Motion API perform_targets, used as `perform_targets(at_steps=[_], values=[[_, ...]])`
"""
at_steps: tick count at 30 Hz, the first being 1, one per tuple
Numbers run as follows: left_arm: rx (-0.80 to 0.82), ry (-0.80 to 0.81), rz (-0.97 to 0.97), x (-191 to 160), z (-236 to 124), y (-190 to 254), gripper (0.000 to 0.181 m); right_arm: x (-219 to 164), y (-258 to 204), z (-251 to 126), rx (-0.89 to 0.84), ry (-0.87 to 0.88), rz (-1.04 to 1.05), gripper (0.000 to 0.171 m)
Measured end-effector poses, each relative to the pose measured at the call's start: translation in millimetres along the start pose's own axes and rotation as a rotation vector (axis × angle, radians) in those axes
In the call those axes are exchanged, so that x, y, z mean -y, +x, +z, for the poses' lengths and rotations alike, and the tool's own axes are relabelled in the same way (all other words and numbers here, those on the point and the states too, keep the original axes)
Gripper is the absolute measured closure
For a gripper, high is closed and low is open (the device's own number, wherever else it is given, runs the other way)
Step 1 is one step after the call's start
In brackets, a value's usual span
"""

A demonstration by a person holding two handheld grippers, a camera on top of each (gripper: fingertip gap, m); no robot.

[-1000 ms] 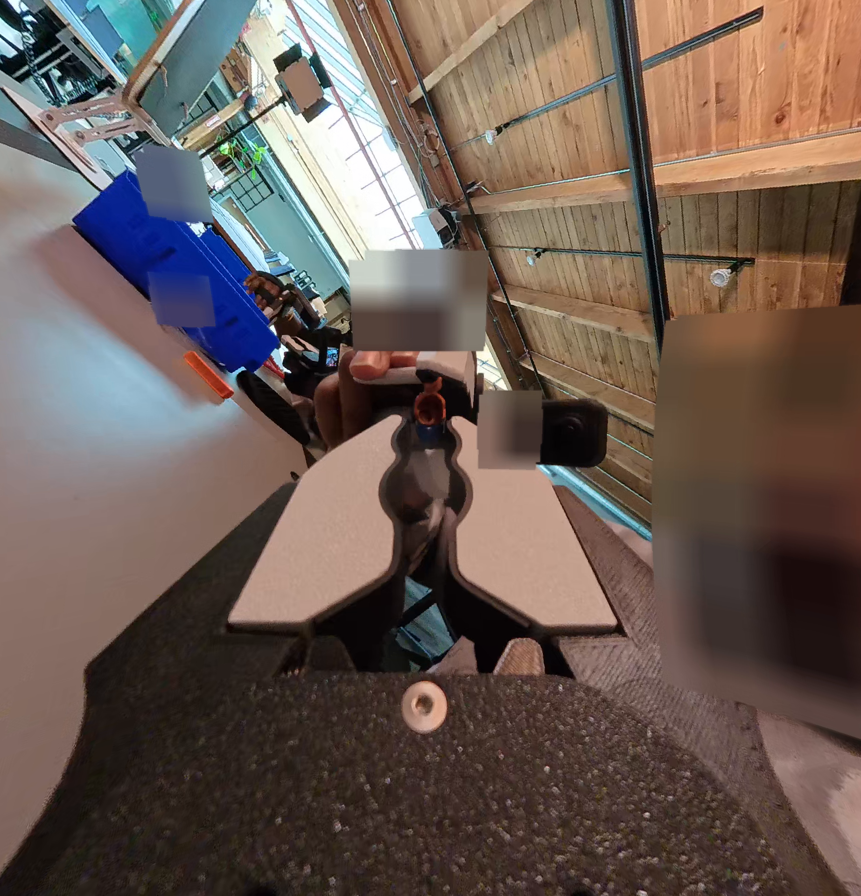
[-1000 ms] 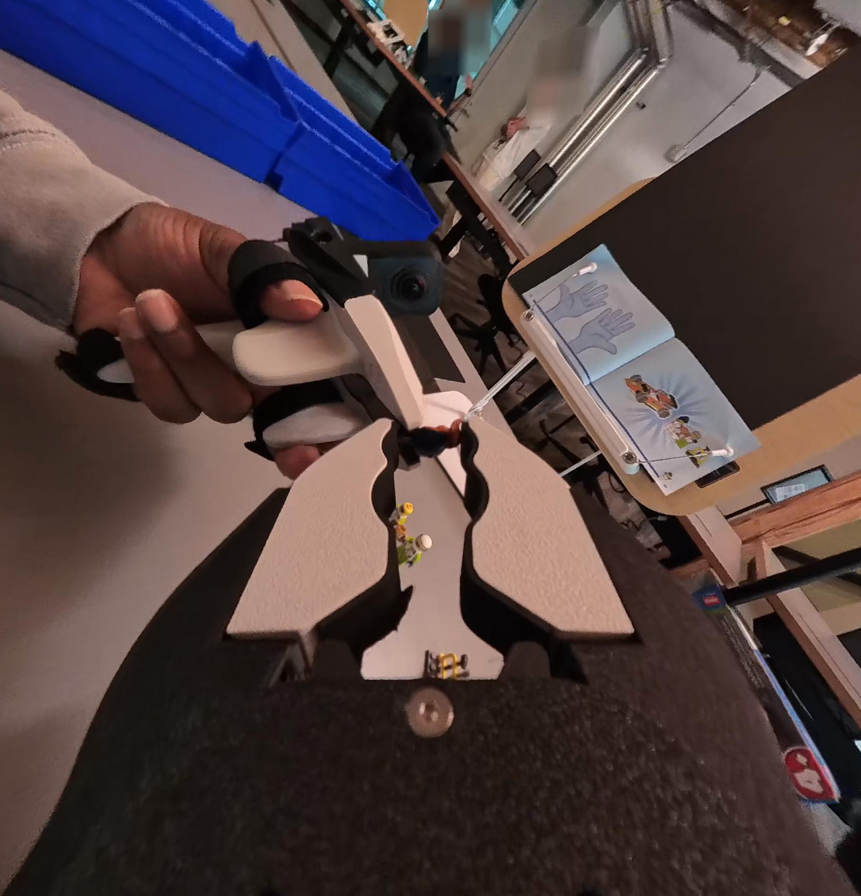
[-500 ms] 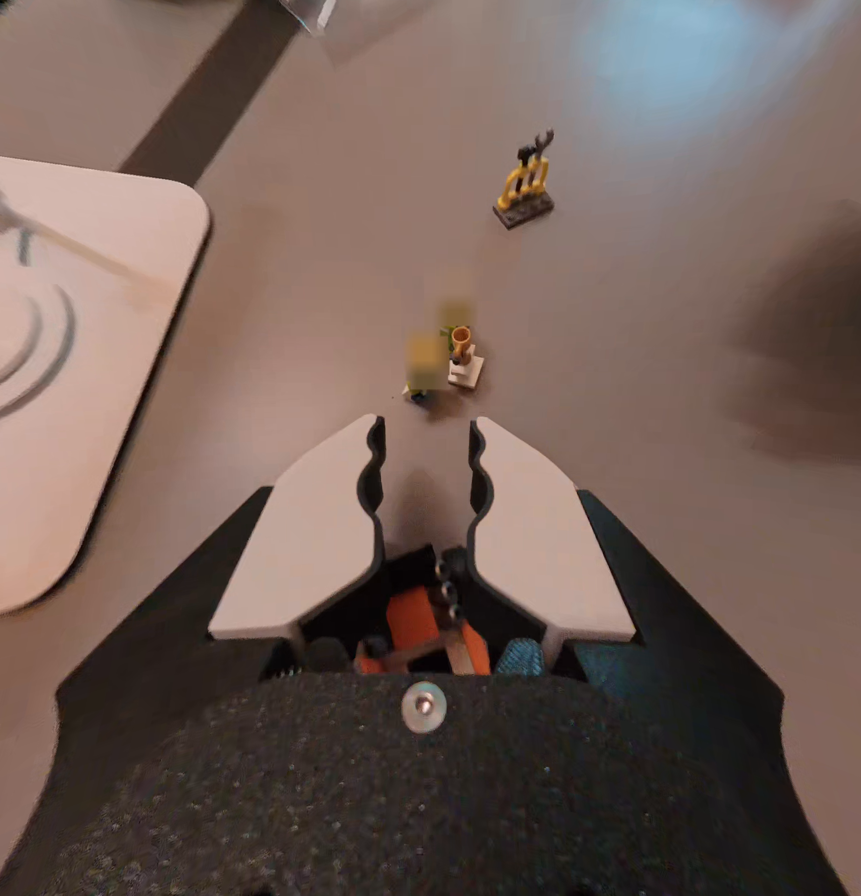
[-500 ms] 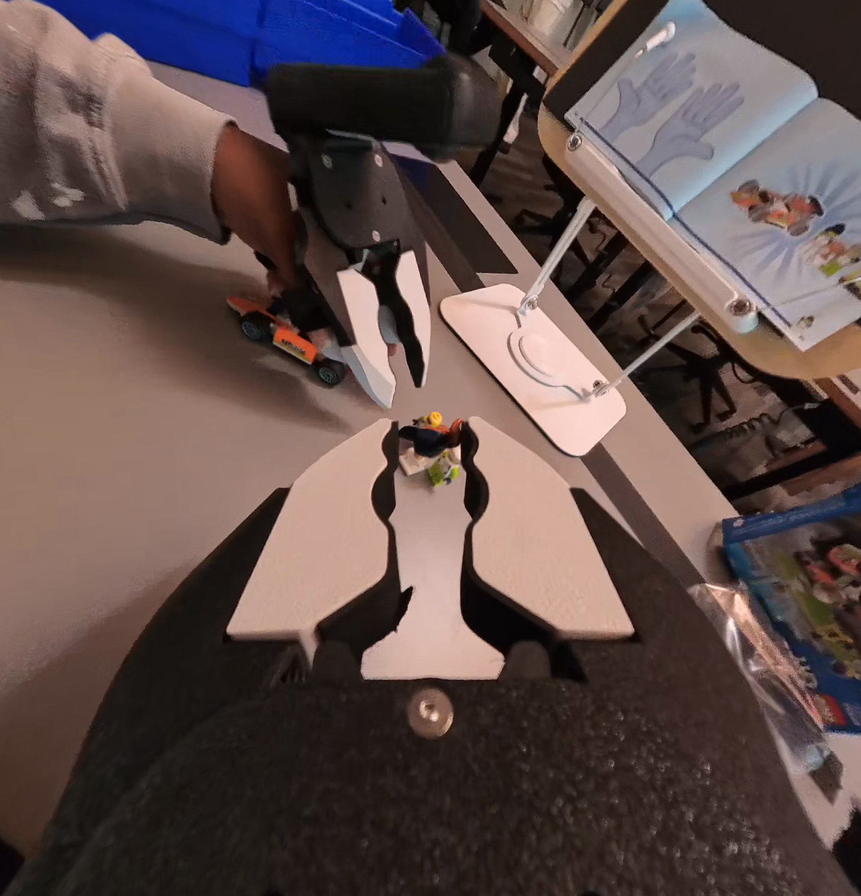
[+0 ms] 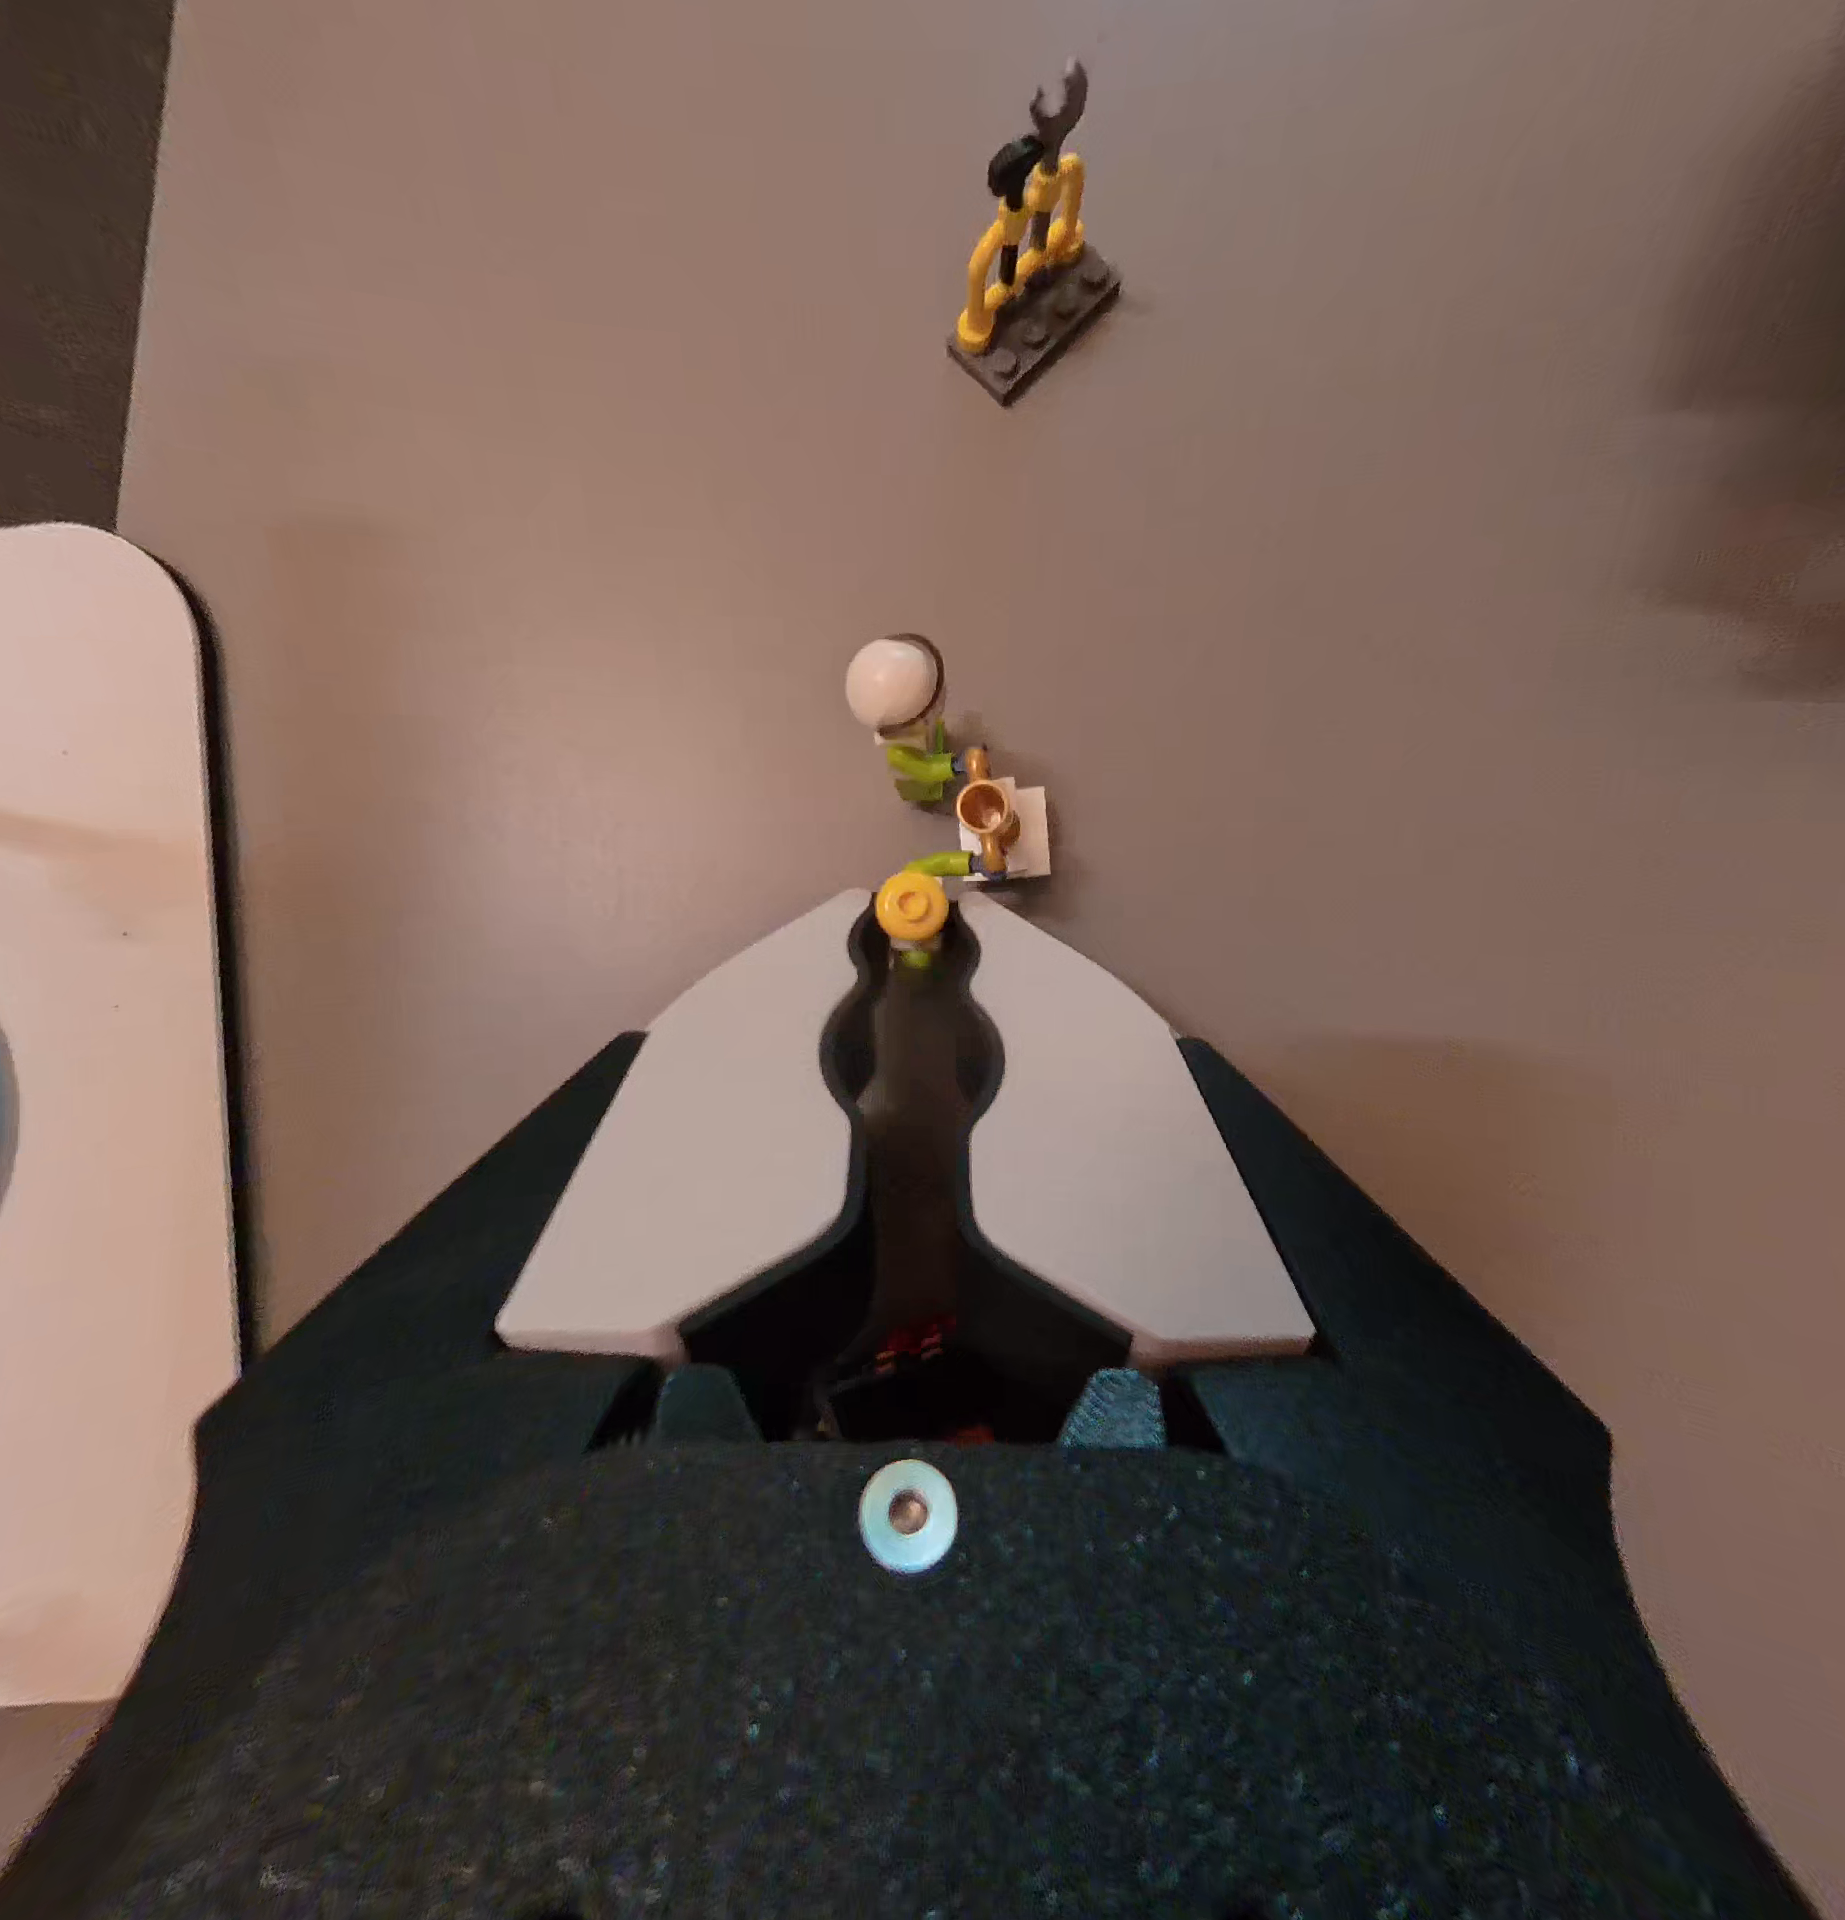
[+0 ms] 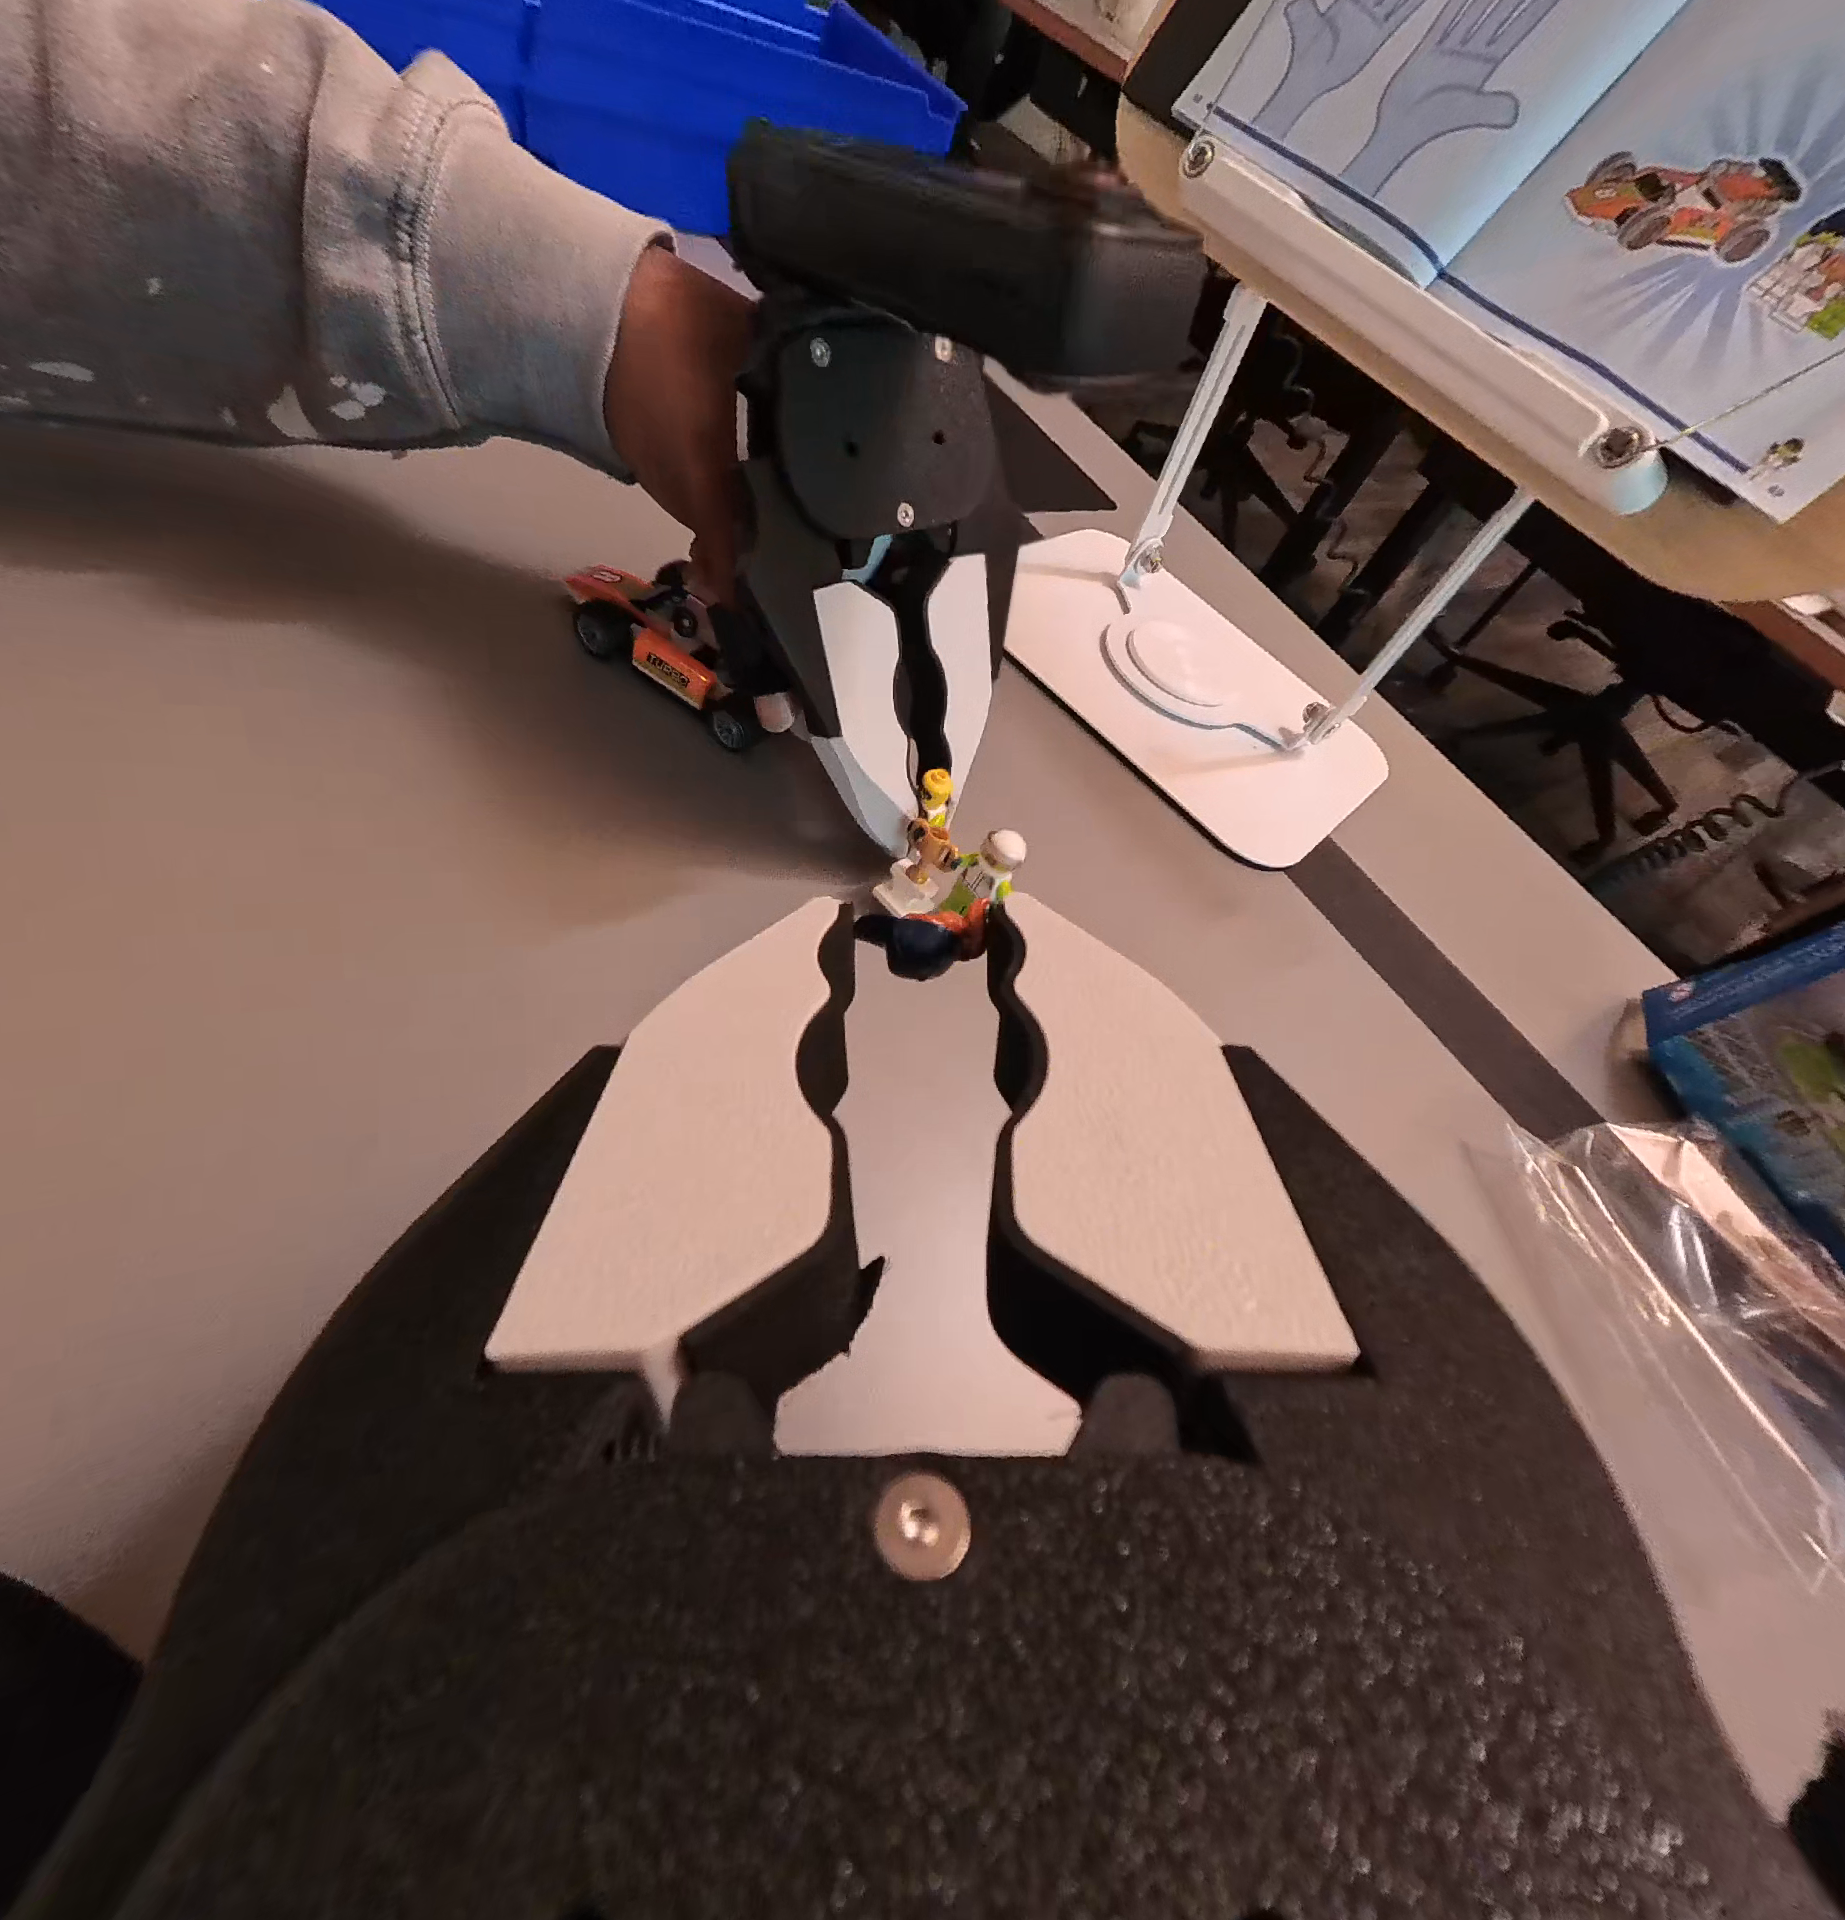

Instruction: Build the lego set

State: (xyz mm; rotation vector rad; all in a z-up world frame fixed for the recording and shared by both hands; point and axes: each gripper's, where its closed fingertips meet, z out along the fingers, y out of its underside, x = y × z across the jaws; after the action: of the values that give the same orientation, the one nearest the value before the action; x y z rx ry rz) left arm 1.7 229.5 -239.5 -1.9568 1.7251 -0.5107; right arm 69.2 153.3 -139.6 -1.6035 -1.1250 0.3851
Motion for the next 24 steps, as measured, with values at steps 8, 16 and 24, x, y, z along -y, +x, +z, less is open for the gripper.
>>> perform_targets(at_steps=[8,16,24], values=[[-0.062,-0.056,0.057,15.0,-37.0,63.8,0.172,17.5,-21.2,-1.9,0.115,0.026,0.009,0.147],[-0.154,-0.041,0.108,0.9,-26.2,173.6,0.172,14.0,-92.5,-24.2,0.335,-0.036,-0.008,0.147],[-0.129,0.036,0.104,-10.3,-9.5,215.4,0.164,-14.0,-139.2,-41.1,0.394,-0.139,-0.024,0.147]])
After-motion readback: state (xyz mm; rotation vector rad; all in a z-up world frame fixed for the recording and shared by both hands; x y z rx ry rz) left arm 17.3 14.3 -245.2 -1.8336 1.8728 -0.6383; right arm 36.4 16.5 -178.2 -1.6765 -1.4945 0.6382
